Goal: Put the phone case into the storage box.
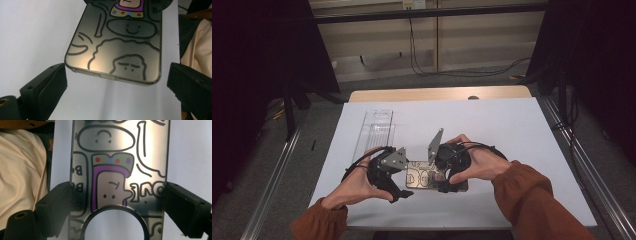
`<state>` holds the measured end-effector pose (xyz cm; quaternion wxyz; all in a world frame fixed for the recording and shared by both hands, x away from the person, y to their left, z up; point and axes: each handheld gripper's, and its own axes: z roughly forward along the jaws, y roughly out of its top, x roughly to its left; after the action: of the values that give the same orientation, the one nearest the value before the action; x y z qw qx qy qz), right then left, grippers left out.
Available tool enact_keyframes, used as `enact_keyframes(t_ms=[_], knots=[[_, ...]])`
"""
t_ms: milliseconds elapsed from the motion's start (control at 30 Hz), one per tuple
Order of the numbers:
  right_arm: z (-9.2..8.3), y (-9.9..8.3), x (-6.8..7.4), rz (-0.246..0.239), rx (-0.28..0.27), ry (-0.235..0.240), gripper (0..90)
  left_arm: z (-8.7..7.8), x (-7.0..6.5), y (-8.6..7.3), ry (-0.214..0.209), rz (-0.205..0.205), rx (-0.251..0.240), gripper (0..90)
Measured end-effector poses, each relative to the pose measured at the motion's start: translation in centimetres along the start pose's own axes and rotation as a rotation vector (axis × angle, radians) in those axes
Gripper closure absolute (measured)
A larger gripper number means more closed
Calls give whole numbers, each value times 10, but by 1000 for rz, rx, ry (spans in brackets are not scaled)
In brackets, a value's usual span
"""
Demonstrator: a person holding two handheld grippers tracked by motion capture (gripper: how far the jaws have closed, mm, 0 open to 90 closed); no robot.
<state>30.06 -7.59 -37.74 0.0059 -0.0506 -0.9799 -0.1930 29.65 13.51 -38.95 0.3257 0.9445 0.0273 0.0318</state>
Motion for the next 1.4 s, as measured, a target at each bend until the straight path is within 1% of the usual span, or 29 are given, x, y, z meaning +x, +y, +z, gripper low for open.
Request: enact_keyframes(t_ms=[167, 200, 233, 267, 300, 367, 467, 500, 533, 567, 600, 633, 667, 700, 767, 833, 900, 967, 1033, 1067, 1100, 1133, 1167, 1233, 1267, 1300, 1333, 1367, 1400], knots=[[2, 2, 1, -12, -10, 4, 121, 4, 2, 2, -22, 15, 8, 36], [2, 2, 1, -14, -11, 8, 121, 4, 3, 2, -27, 26, 7, 37], [3, 3, 1, -20, -14, 6, 121, 5, 2, 2, -28, 18, 6, 37], [2, 3, 1, -13, -12, 6, 121, 6, 2, 2, -21, 19, 4, 37], [2, 3, 1, -14, -10, 9, 121, 7, 2, 3, -39, 24, 13, 39], [3, 4, 2, -10, -10, 9, 121, 10, 2, 4, -38, 36, 14, 39], [3, 4, 1, -23, -16, 9, 121, 13, 2, 6, -33, 42, 5, 42], [4, 4, 1, -20, -16, 10, 121, 13, 2, 7, -43, 43, 7, 41], [4, 5, 1, -23, -17, 9, 121, 13, 3, 7, -34, 42, -8, 42], [4, 5, 0, -25, -20, 8, 121, 13, 4, 8, -49, 45, 1, 46], [4, 5, 0, -24, -21, 8, 121, 13, 3, 9, -46, 50, -3, 44], [4, 5, 0, -24, -23, 7, 121, 13, 2, 10, -26, 49, -12, 45], [3, 5, 0, -25, -23, 7, 121, 14, 2, 10, -20, 54, -21, 44], [3, 5, 0, -26, -25, 7, 121, 13, 3, 11, -39, 56, -8, 41], [3, 5, 0, -24, -25, 5, 121, 13, 3, 12, -40, 52, -10, 37], [3, 5, 0, -27, -27, 4, 121, 14, 3, 12, -50, 60, -24, 38], [3, 5, 1, -30, -25, 3, 121, 15, 2, 12, -30, 65, -30, 41], [4, 6, 1, -30, -29, 7, 121, 16, 2, 12, -45, 75, -37, 39], [4, 6, 1, -38, -31, 7, 121, 16, 1, 13, -41, 86, -47, 54], [4, 7, 2, -36, -31, 7, 121, 17, 1, 13, -41, 92, -41, 51], [5, 7, 2, -36, -30, 4, 121, 18, 0, 13, -43, 97, -50, 53], [5, 8, 2, -42, -27, 6, 121, 19, 0, 14, -32, 100, -60, 71], [5, 8, 2, -40, -27, 6, 121, 19, 0, 14, -42, 103, -49, 77], [5, 8, 2, -42, -30, 10, 121, 20, -1, 14, -36, 108, -54, 87], [5, 8, 2, -45, -28, 7, 121, 20, -1, 14, -38, 107, -40, 86], [5, 8, 3, -41, -25, 8, 121, 21, -1, 13, -33, 100, -57, 87], [4, 8, 3, -44, -27, 7, 121, 20, 0, 14, -49, 106, -43, 85], [4, 9, 3, -49, -32, 6, 121, 20, 0, 14, -51, 102, -41, 72], [3, 8, 3, -42, -35, 6, 121, 22, -1, 14, -36, 104, -44, 63]])
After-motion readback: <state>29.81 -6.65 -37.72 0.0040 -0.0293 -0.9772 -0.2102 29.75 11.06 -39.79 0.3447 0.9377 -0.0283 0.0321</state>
